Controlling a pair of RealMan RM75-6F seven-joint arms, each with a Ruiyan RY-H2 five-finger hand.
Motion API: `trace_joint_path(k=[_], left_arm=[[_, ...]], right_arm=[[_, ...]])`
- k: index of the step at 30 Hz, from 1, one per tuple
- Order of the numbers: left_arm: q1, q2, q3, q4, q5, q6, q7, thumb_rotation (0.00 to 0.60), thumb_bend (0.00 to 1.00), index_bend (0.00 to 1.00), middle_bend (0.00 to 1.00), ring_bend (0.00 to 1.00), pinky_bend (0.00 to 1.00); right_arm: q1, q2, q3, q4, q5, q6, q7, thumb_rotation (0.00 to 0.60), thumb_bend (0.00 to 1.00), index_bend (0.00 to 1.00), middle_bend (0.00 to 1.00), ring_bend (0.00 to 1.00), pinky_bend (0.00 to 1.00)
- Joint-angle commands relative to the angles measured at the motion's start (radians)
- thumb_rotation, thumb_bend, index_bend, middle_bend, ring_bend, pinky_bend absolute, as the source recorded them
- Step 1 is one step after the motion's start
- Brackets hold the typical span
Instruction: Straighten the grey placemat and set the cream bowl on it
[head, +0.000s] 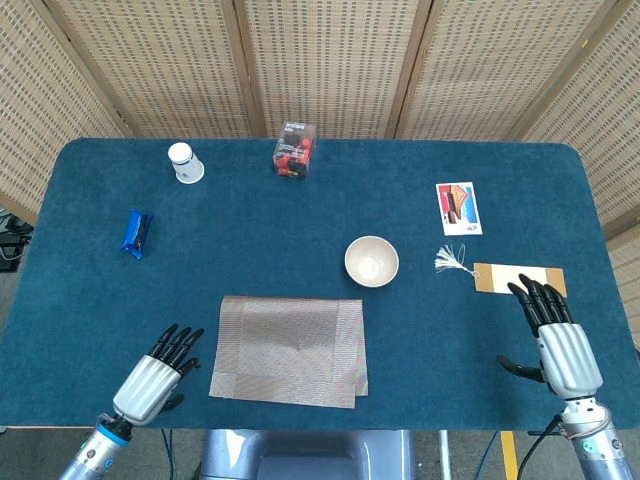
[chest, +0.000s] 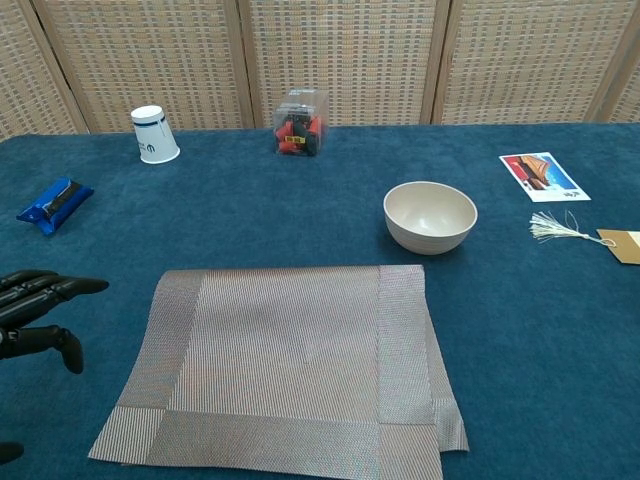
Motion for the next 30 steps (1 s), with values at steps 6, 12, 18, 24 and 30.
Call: trace_joint_path(k=[6,12,18,24,30], left_arm=[[-0.012,-0.072,-0.007,0.049,-0.015,-0.031,0.051,0.6,0.1,0.4,0.0,0.0,0.0],[-0.025,-0.116,-0.012,0.068,-0.024,-0.048,0.065,0.6,0.11,0.41,0.0,0.0,0.0],[-0.036,-0.137,-0.012,0.069,-0.029,-0.063,0.082,0.6,0.16,0.42,0.0,0.0,0.0],[-0.047,-0.158,-0.007,0.063,-0.03,-0.072,0.095,0.6,0.18,0.43,0.0,0.0,0.0],[-0.051,-0.173,0.001,0.061,-0.033,-0.078,0.104,0.6,0.28,0.43,0.0,0.0,0.0]], right_arm=[[-0.002,0.009,-0.001,-0.003,-0.005,0.004,0.018,0.6,0.1,0.04,0.0,0.0,0.0],[-0.002,0.014,0.001,-0.004,-0.004,0.006,0.031,0.6,0.1,0.04,0.0,0.0,0.0],[-0.003,0.019,0.002,-0.005,-0.007,0.011,0.041,0.6,0.1,0.04,0.0,0.0,0.0],[-0.002,0.019,-0.001,-0.004,-0.011,0.009,0.044,0.6,0.1,0.04,0.0,0.0,0.0],[-0.003,0.02,-0.002,-0.006,-0.014,0.011,0.045,0.6,0.1,0.04,0.0,0.0,0.0]])
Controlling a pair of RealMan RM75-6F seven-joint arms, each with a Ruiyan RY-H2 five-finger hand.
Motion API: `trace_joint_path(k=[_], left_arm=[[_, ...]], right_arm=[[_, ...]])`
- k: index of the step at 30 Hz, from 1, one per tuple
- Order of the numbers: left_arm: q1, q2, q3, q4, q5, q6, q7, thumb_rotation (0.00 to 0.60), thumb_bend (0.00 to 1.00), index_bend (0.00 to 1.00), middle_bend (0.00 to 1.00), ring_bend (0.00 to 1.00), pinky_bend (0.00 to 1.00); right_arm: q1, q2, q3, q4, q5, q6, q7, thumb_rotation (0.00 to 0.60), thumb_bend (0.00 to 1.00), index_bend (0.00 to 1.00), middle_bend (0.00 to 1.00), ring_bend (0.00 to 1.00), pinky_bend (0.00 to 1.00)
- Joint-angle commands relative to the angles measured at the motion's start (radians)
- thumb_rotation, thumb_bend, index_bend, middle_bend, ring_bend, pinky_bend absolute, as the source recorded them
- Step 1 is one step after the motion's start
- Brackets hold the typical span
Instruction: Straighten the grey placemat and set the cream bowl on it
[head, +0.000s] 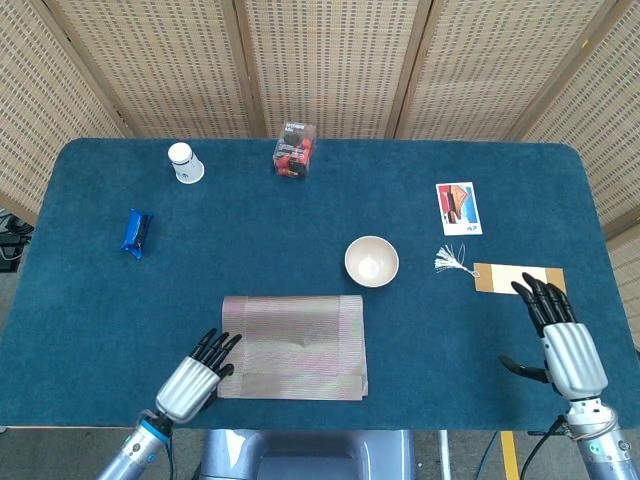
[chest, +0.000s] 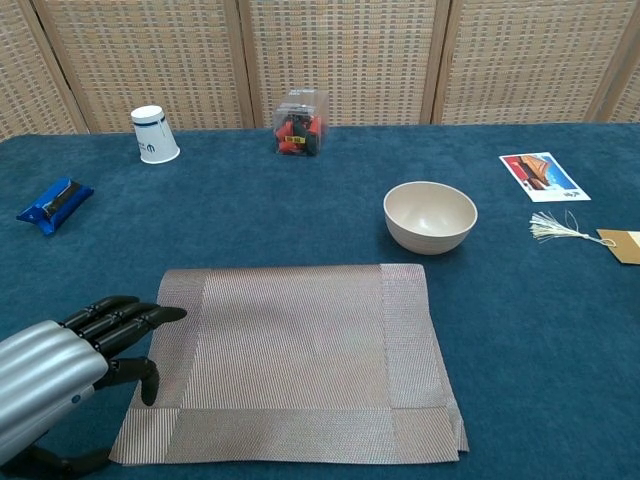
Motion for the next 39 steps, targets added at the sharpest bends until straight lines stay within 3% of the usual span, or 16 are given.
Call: trace_joint_path(k=[1,5,28,39], left_arm=[[-0.002,-0.005,0.004,-0.001,0.0,0.001,0.005,0.6,0.3,0.43,0.0,0.0,0.0],[-0.002,-0.009,0.009,0.001,0.001,0.005,0.004,0.6,0.36,0.43,0.0,0.0,0.0],[-0.012,-0.018,0.024,-0.034,-0.042,-0.027,-0.017,0.6,0.41,0.47,0.0,0.0,0.0],[-0.013,-0.016,0.02,-0.047,-0.06,-0.031,-0.002,0.6,0.46,0.58,0.0,0.0,0.0]], right_arm=[[-0.001,0.001,0.0,-0.001,-0.001,0.001,0.002,0.6,0.1,0.04,0.0,0.0,0.0],[-0.001,0.002,-0.001,-0.001,-0.003,0.002,0.003,0.6,0.1,0.04,0.0,0.0,0.0],[-0.003,0.009,-0.006,-0.007,-0.014,0.007,0.015,0.6,0.1,0.04,0.0,0.0,0.0],[-0.006,0.015,-0.009,-0.012,-0.023,0.015,0.024,0.6,0.1,0.04,0.0,0.0,0.0]])
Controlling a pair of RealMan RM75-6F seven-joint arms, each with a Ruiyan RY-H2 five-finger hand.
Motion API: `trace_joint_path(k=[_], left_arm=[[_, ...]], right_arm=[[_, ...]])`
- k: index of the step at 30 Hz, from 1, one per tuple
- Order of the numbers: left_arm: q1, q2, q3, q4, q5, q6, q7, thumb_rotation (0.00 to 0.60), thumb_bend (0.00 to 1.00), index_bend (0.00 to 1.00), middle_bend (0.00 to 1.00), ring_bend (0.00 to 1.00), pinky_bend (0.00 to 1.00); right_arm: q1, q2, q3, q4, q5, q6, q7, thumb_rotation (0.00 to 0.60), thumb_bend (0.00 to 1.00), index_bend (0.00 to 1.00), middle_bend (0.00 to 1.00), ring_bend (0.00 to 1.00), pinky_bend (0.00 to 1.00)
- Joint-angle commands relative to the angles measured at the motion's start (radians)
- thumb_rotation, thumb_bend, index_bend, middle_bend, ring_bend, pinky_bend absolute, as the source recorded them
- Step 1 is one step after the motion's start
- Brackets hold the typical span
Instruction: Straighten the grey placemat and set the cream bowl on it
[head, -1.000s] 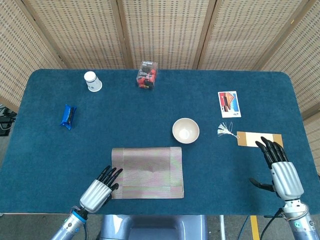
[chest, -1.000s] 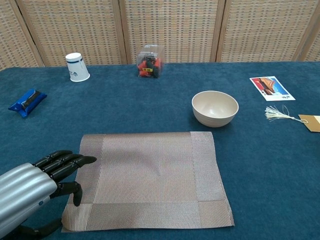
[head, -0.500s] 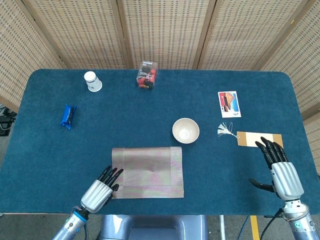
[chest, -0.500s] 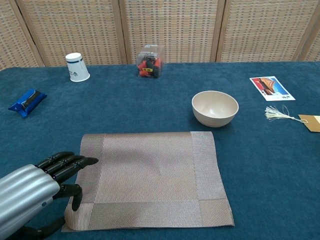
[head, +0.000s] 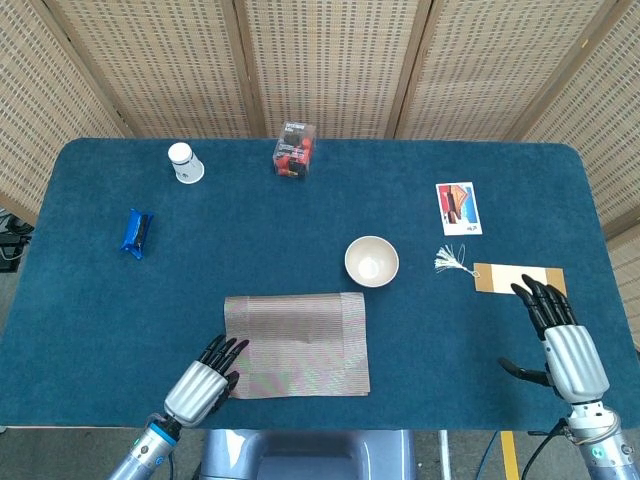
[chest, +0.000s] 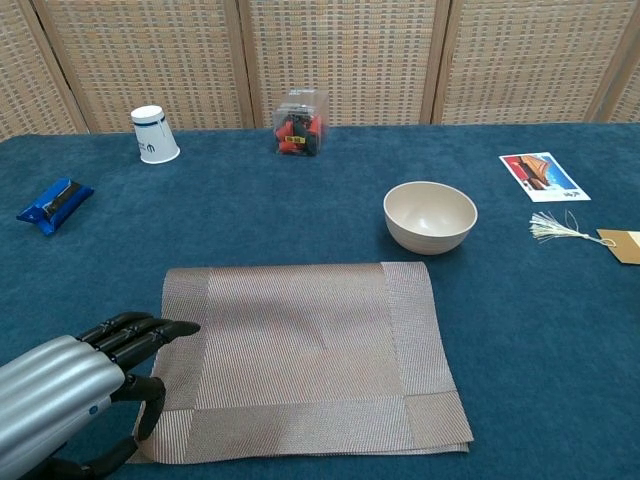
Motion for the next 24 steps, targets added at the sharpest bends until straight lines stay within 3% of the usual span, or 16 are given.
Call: trace_joint_path(k=[1,16,24], left_arm=[[0.0,-0.001,0.001,0.0,0.0,0.001,0.001,0.6,0.46,0.59,0.0,0.0,0.0],[-0.016,0.043,-0.032,-0.055,-0.004,0.038,-0.004,0.6,0.54,0.63,0.0,0.0,0.0],[-0.05,0.112,-0.108,-0.152,-0.035,0.048,0.001,0.6,0.55,0.64,0.0,0.0,0.0]], right_arm=[[0.0,0.001,-0.001,0.0,0.0,0.0,0.001,0.6,0.1,0.04,0.0,0.0,0.0],[-0.002,0.003,-0.002,-0.004,-0.004,0.003,0.0,0.6,0.1,0.04,0.0,0.0,0.0],[-0.002,0.007,0.002,-0.003,0.005,0.004,0.01,0.6,0.1,0.04,0.0,0.0,0.0]])
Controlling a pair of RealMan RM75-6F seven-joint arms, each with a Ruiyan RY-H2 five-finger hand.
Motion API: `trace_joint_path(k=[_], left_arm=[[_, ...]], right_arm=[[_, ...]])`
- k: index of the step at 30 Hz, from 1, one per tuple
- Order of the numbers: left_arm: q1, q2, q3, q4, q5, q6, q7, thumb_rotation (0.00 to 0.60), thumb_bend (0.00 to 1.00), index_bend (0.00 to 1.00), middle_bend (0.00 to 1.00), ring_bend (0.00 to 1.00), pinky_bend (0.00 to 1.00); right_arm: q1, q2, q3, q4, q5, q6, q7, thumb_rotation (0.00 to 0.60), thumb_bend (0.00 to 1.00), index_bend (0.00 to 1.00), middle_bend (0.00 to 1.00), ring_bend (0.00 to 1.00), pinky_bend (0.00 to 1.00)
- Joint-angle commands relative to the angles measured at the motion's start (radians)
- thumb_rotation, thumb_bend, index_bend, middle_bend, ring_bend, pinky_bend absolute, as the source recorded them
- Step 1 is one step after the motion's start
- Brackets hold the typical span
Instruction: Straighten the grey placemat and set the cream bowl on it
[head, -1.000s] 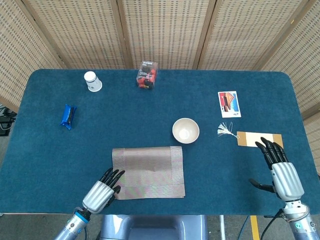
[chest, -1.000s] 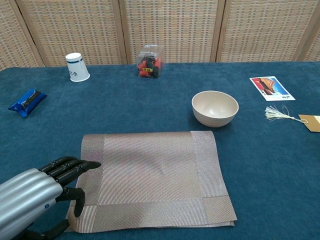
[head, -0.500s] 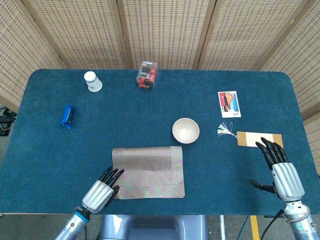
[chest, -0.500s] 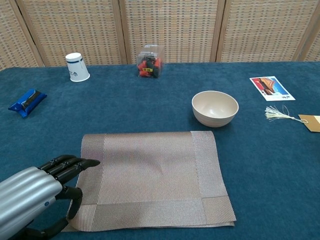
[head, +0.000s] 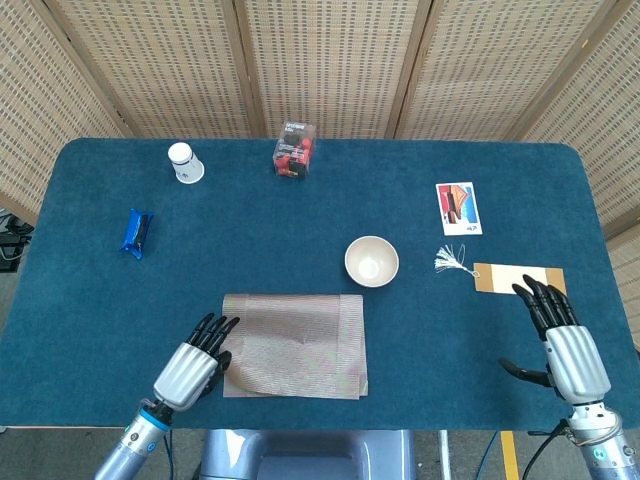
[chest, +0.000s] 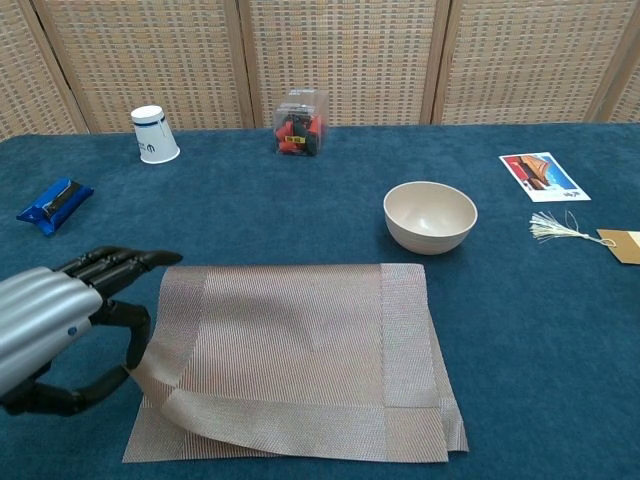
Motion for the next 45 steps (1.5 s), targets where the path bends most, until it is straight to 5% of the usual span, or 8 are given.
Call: trace_joint_path(k=[1,14,27,35,41,45], left_arm=[[-0.026,0.043,-0.052,-0.057,-0.029,-0.001,-0.001,0.6,0.55,0.64,0.0,0.0,0.0],[-0.172,0.104,-0.349,-0.185,-0.344,-0.129,0.158,0.6,0.55,0.65,0.0,0.0,0.0],[-0.448,-0.021,-0.587,0.024,-0.772,-0.254,0.364,0.6,0.55,0.64,0.0,0.0,0.0],[-0.557,-0.088,-0.617,0.192,-0.904,-0.241,0.438,0.6,0.53,0.57,0.0,0.0,0.0],[-0.552,-0.07,-0.589,0.222,-0.902,-0.235,0.367,0.6,0.25,0.25,0.0,0.0,0.0],[-0.52,-0.03,-0.564,0.19,-0.887,-0.23,0.301,0.6,0.21,0.12,0.0,0.0,0.0]], right_arm=[[0.001,0.003,0.004,0.001,0.007,-0.001,0.006,0.6,0.1,0.04,0.0,0.0,0.0],[0.0,0.028,0.031,0.002,0.068,-0.01,0.037,0.6,0.1,0.04,0.0,0.0,0.0],[0.018,0.031,0.076,0.034,0.166,-0.058,0.058,0.6,0.1,0.04,0.0,0.0,0.0],[0.026,0.023,0.086,0.049,0.196,-0.081,0.05,0.6,0.1,0.04,0.0,0.0,0.0],[0.026,0.017,0.089,0.054,0.205,-0.085,0.038,0.6,0.1,0.04,0.0,0.0,0.0],[0.026,0.011,0.089,0.056,0.207,-0.087,0.026,0.6,0.1,0.04,0.0,0.0,0.0]])
